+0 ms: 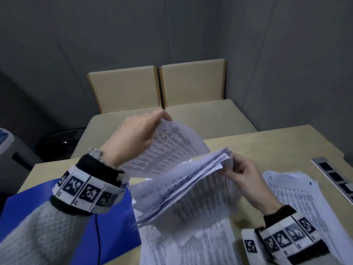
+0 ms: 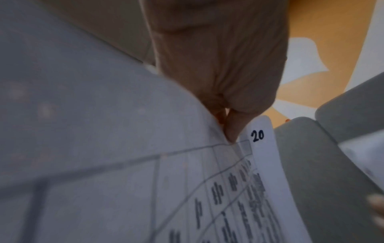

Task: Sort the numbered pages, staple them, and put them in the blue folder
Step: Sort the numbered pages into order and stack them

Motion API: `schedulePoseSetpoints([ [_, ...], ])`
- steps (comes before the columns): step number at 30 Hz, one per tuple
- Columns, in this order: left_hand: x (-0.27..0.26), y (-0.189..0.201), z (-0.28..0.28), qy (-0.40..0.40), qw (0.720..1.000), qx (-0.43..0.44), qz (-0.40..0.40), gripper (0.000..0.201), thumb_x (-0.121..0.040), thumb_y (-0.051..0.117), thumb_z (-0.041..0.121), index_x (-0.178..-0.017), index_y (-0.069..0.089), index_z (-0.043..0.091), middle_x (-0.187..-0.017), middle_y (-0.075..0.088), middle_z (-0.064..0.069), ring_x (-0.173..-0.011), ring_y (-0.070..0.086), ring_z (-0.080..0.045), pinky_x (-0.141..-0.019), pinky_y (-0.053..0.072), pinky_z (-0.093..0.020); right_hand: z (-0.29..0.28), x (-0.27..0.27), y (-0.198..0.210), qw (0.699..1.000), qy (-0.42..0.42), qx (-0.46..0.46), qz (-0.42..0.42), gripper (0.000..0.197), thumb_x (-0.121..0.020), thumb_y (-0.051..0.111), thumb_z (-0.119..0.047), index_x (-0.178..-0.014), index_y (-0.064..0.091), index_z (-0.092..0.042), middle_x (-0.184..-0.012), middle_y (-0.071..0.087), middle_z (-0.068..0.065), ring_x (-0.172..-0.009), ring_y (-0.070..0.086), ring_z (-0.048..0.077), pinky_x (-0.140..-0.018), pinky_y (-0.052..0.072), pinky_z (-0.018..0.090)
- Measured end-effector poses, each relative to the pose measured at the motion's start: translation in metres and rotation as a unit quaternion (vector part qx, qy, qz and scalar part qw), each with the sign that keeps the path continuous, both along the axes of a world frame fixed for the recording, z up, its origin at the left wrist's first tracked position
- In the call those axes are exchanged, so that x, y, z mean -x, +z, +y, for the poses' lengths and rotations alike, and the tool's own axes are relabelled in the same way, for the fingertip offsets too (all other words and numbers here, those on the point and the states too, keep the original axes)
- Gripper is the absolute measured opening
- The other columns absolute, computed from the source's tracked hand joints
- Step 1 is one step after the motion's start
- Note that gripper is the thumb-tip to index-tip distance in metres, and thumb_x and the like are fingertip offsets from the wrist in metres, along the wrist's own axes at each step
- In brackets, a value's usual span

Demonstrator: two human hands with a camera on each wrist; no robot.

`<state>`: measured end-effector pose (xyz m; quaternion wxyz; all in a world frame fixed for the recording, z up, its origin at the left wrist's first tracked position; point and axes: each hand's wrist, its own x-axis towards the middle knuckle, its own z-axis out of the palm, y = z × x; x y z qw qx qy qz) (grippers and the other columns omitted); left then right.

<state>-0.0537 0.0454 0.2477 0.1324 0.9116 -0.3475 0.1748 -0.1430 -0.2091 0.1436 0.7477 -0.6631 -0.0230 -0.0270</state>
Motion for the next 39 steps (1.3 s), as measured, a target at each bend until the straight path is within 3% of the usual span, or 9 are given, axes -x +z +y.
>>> schedulePoseSetpoints([
  [10,-0.016,0.007,-0.036,-0.133,0.968,0.072,0.202,0.017,-0.097,0.046,0.011,-0.1,0.057,0.023,-0.093,0.063,0.012,-0.088,0.06,-0.002,-0.074,0.046,-0.021,0.022,-0.032,0.036,0.994,-0.025,0.043,-0.095,0.02,-0.085,0.064,-0.001,-0.099,0.069,-0.014,-0.093,0.074,0.004,-0.09,0.068,0.017,-0.077,0.056,0.026],
  [13,-0.023,-0.001,-0.028,-0.113,0.95,0.093,0.274,0.022,-0.095,0.045,0.039,-0.099,0.058,0.022,-0.09,0.064,0.012,-0.083,0.059,-0.003,-0.075,0.043,-0.021,0.018,-0.039,0.027,0.995,-0.082,0.011,-0.06,0.015,-0.086,0.063,-0.003,-0.099,0.067,-0.01,-0.088,0.075,0.002,-0.082,0.071,0.016,-0.066,0.056,0.024],
  [15,-0.029,-0.009,-0.007,-0.075,0.917,0.156,0.361,0.059,-0.083,0.034,0.068,-0.107,0.063,0.023,-0.101,0.067,0.004,-0.092,0.062,-0.009,-0.082,0.044,-0.028,0.01,-0.043,0.019,0.991,-0.129,-0.012,-0.023,0.012,-0.087,0.063,-0.003,-0.098,0.067,-0.005,-0.088,0.075,0.008,-0.082,0.072,0.023,-0.068,0.059,0.033],
  [18,-0.033,-0.037,0.023,-0.024,0.783,0.304,0.542,0.089,-0.057,0.043,0.091,-0.114,0.064,0.027,-0.112,0.067,-0.009,-0.1,0.063,-0.024,-0.082,0.05,-0.038,-0.001,-0.051,0.008,0.982,-0.184,-0.039,0.025,0.012,-0.086,0.063,-0.002,-0.098,0.066,-0.002,-0.095,0.072,0.018,-0.089,0.07,0.034,-0.081,0.057,0.045],
  [21,-0.028,-0.07,0.025,-0.007,0.731,0.407,0.547,0.089,-0.051,0.076,0.07,-0.123,0.056,0.022,-0.105,0.07,0.003,-0.094,0.067,-0.014,-0.076,0.056,-0.03,-0.002,-0.059,0.004,0.973,-0.22,-0.065,0.037,0.011,-0.086,0.062,-0.002,-0.094,0.066,-0.007,-0.097,0.072,0.017,-0.092,0.069,0.033,-0.085,0.055,0.047],
  [25,-0.013,-0.092,-0.005,0.048,0.77,0.518,0.37,0.025,-0.082,0.068,0.003,-0.101,0.063,0.018,-0.09,0.074,0.01,-0.084,0.067,-0.004,-0.077,0.05,-0.027,0.009,-0.067,0.005,0.971,-0.221,-0.092,-0.006,0.013,-0.086,0.065,-0.003,-0.096,0.064,-0.011,-0.1,0.071,0.013,-0.097,0.068,0.029,-0.088,0.054,0.042],
  [31,0.012,-0.117,-0.051,0.121,0.764,0.586,0.241,0.026,-0.086,0.064,0.007,-0.097,0.051,0.027,-0.094,0.062,0.001,-0.081,0.06,-0.002,-0.073,0.053,-0.03,0.019,-0.074,-0.019,0.973,-0.218,-0.073,-0.017,0.039,-0.08,0.07,-0.002,-0.103,0.044,-0.021,-0.105,0.056,-0.005,-0.094,0.06,0.009,-0.075,0.049,0.015],
  [35,0.003,-0.145,-0.051,0.19,0.722,0.604,0.279,0.042,-0.083,0.067,0.004,-0.11,0.041,0.022,-0.095,0.055,0.009,-0.08,0.058,-0.004,-0.068,0.05,-0.019,0.019,-0.079,-0.043,0.976,-0.199,-0.074,0.051,0.052,-0.076,0.072,0.0,-0.117,0.042,-0.014,-0.11,0.06,0.001,-0.098,0.062,0.016,-0.082,0.051,0.029],
  [39,-0.017,-0.156,-0.047,0.21,0.644,0.654,0.335,0.032,-0.087,0.06,0.003,-0.109,0.042,0.018,-0.1,0.061,-0.002,-0.087,0.059,-0.01,-0.076,0.048,-0.026,0.023,-0.088,-0.053,0.977,-0.176,-0.086,0.086,0.028,-0.083,0.067,-0.006,-0.106,0.056,-0.016,-0.112,0.064,0.006,-0.109,0.059,0.025,-0.097,0.046,0.047],
])
